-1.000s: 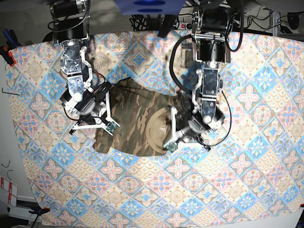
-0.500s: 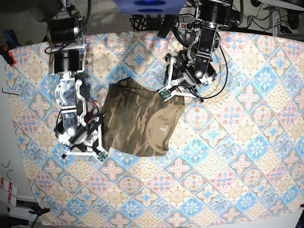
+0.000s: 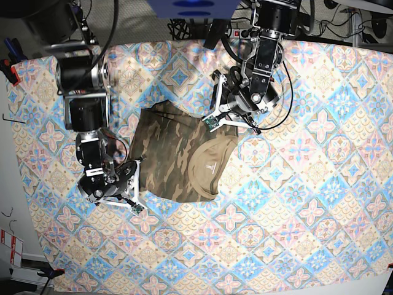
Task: Fold the T-shirt properly
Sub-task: 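Press and square the folded bundle's edges with both grippers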
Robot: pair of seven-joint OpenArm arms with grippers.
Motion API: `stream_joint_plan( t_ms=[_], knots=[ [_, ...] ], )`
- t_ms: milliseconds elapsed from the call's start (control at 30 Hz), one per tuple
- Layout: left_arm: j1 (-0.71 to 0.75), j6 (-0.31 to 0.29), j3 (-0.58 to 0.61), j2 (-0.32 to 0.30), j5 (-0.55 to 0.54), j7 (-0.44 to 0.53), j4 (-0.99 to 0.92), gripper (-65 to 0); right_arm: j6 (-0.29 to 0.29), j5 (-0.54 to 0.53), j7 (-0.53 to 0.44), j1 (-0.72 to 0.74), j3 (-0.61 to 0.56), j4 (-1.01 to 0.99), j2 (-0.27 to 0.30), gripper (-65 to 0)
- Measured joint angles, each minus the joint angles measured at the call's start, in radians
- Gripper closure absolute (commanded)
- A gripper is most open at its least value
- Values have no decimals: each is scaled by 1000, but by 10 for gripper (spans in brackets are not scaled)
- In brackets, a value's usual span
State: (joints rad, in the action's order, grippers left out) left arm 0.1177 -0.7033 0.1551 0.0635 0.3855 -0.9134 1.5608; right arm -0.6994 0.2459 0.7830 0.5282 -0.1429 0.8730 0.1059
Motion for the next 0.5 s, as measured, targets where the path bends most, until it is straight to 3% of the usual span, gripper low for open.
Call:
stream_joint_plan(
  t_ms=[200,400,500],
  knots=[
    [-114,-4,-4,1,-35,45,-176,0,4,0,-73,10,0,-127,-22,-8],
    [-208,-12,-36,6,-31,33,-254,0,16,-16,-22,-56,-12,-60,-17,-8],
    [-267,0,-57,3,0,8,-295,0,19,-8,52,-125,-113,77,-7,-8]
  ],
)
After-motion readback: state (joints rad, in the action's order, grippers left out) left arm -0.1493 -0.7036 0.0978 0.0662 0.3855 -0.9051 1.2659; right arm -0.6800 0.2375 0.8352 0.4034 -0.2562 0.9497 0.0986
